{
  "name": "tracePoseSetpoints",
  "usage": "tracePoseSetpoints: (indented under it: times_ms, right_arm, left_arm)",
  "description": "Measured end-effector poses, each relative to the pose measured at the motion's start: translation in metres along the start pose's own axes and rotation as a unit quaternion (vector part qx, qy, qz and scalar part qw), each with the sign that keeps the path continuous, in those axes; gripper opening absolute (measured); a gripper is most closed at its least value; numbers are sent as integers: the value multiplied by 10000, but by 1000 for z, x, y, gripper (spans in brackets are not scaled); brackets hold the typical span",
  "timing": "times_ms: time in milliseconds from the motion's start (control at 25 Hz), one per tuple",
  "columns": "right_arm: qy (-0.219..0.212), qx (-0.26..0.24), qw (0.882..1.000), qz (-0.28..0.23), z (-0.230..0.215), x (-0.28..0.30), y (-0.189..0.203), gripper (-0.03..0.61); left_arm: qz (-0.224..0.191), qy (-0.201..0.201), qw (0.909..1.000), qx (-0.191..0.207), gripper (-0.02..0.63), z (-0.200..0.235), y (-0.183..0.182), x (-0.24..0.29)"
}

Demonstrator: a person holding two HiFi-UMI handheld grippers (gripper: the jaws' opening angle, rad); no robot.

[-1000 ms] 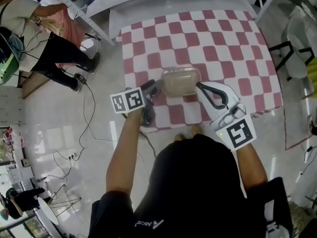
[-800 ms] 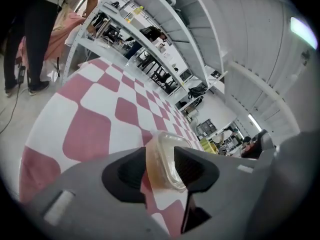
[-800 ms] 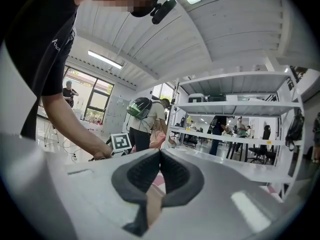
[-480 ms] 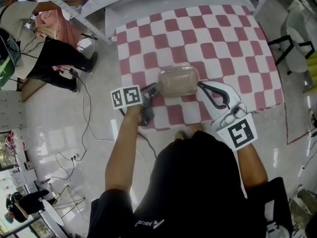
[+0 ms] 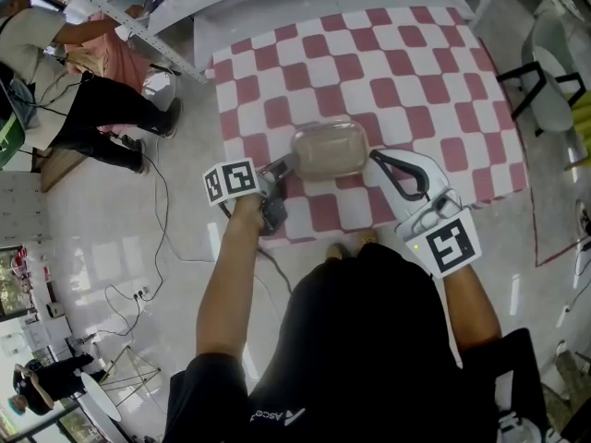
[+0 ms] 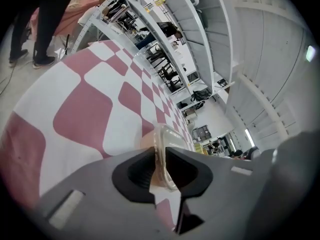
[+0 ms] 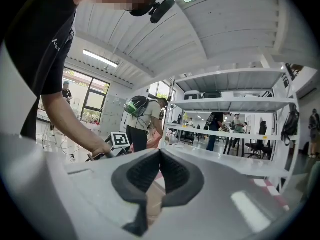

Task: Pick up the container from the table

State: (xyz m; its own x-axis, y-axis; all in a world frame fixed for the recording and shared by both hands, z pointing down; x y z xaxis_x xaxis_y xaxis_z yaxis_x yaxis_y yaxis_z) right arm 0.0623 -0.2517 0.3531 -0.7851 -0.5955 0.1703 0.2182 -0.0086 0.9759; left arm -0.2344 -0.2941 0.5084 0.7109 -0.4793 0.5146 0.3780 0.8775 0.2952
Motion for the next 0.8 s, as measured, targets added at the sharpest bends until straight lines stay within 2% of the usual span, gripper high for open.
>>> tracePoseSetpoints:
  times_ms: [80,400,800]
  right_arm:
    - [-4,10,10000,8,0,0,0,3]
    - [10,13,10000,29,-4,-5,-1,3]
    - [137,145,9998,-85,-8,-23,-6,3]
  left_arm:
    - [-42,-73,9999,-59,49,-1,1,-1]
    - [-191,-265,9992,-211,48,-14,5,-8]
    - [-559,16,9981,-272,48,-55,7,-41]
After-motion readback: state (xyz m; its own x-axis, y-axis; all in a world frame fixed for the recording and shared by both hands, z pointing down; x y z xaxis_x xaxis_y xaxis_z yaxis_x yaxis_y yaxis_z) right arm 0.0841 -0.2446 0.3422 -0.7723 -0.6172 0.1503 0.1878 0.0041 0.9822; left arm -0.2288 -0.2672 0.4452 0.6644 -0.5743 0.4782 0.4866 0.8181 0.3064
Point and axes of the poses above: the fingertips, and each gripper's own axes: x forward along the fingers, z to its left, y out of its underside, the point moved 10 cm from there along -x, backward along the fingers, and after that the axes turned 6 degrees about z, right-handed, at the moved point
